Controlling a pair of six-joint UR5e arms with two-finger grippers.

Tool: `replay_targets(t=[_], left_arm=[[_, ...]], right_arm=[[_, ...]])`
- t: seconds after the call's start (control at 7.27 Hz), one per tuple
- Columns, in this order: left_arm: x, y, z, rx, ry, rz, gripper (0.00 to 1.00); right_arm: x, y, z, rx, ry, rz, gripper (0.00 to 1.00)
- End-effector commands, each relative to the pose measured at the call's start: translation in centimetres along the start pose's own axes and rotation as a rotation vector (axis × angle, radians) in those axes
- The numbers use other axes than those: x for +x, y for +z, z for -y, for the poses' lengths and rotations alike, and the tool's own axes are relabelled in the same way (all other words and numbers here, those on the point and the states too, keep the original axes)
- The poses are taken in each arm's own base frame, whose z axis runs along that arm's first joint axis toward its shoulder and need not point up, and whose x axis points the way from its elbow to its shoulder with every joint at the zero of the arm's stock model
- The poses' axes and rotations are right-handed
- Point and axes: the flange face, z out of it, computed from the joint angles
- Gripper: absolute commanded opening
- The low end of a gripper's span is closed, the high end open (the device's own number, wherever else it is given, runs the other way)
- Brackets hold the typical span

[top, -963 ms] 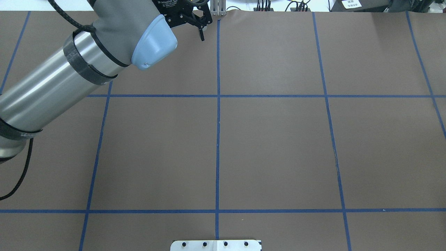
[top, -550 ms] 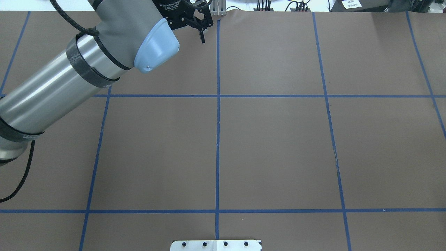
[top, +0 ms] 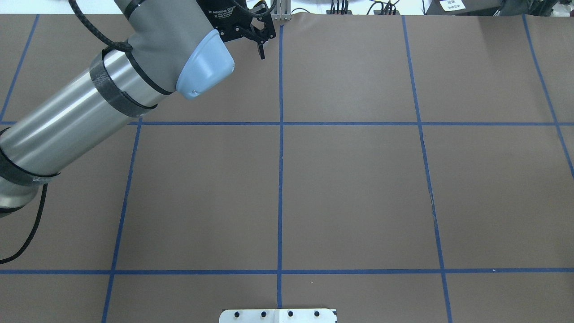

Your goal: Left arm hands cup to right arm to dump lemon

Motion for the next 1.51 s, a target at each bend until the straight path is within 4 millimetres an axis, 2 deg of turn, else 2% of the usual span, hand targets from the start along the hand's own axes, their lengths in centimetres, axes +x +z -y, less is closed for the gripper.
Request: replay_targets(t=[0.0, 0.28, 0.55, 0.83, 0.96, 1.24, 1.38], left_arm=[[0.2, 0.5, -0.3, 0.008, 0.007, 0.010, 1.00], [0.4, 0.6, -0.5, 0.007, 0.010, 0.010, 1.00], [0.4, 0.5, -0.6, 0.007, 0.010, 0.010, 1.00], [0.4, 0.5, -0.6, 0.006, 0.008, 0.012, 1.00], [0.4, 0.6, -0.7, 0.005, 0.009, 0.012, 1.00], [0.3, 0.6, -0.7, 0.004, 0.006, 0.013, 1.00], [0.2, 0.7, -0.6, 0.004, 0.007, 0.014, 1.00]], right_arm=[[-0.6, -0.9, -0.2, -0.006, 0.032, 0.011, 0.00], [-1.4, -2.6, 0.5, 0.010, 0.033, 0.052, 0.00], [-1.2, -2.9, 0.3, -0.009, -0.008, 0.037, 0.00], [-0.7, -3.0, -0.6, -0.063, -0.060, 0.016, 0.00], [-0.3, -3.4, -1.0, -0.101, -0.238, 0.012, 0.00], [-0.1, -2.0, -3.9, -0.167, -0.551, 0.009, 0.00], [0.1, -1.8, -4.0, -0.173, -0.719, 0.009, 0.00]])
